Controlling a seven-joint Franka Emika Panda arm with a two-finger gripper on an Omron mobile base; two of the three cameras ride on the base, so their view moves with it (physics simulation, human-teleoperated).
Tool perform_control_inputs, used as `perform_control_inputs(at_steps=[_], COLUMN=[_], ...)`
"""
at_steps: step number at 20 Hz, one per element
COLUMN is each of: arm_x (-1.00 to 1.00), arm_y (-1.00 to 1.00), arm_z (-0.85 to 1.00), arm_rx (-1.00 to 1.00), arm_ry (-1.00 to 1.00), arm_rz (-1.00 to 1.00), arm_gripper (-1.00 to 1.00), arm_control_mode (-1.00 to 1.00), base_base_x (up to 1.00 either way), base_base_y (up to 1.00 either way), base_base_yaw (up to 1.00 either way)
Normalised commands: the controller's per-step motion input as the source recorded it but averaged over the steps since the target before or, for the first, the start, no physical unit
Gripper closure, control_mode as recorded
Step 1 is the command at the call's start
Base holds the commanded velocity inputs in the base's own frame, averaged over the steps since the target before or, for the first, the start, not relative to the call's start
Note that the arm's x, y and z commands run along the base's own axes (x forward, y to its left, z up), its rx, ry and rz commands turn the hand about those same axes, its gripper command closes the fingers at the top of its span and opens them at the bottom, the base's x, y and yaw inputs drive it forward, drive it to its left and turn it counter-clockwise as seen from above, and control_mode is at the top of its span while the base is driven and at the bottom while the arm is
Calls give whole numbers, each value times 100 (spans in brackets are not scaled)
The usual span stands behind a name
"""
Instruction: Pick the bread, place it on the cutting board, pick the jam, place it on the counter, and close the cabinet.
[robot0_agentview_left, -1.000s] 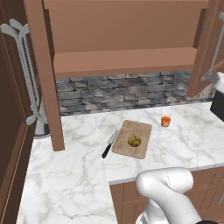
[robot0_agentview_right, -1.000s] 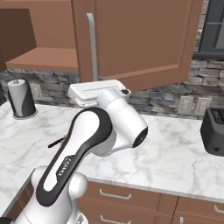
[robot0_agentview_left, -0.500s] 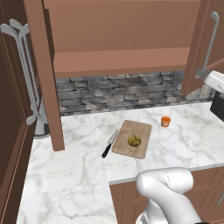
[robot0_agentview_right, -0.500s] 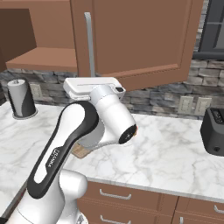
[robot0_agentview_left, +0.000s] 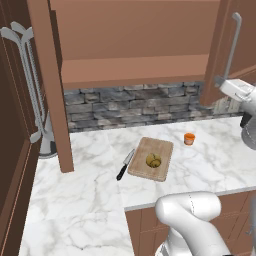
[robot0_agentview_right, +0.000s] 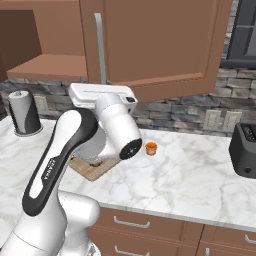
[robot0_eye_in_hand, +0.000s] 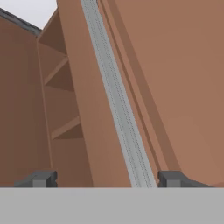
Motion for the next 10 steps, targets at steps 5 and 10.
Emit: perform_control_inputs(at_steps=[5, 10], arm_x=[35, 35], arm_y=[10, 5], arm_z=[3, 0], arm_rx=[0, 0], arm_ry=[0, 0], arm_rz=[-11, -13], arm_gripper=[-100, -100], arm_control_mode=[-100, -100], base_base_x=[0, 0], base_base_y=[0, 0], base_base_yaw=[0, 0])
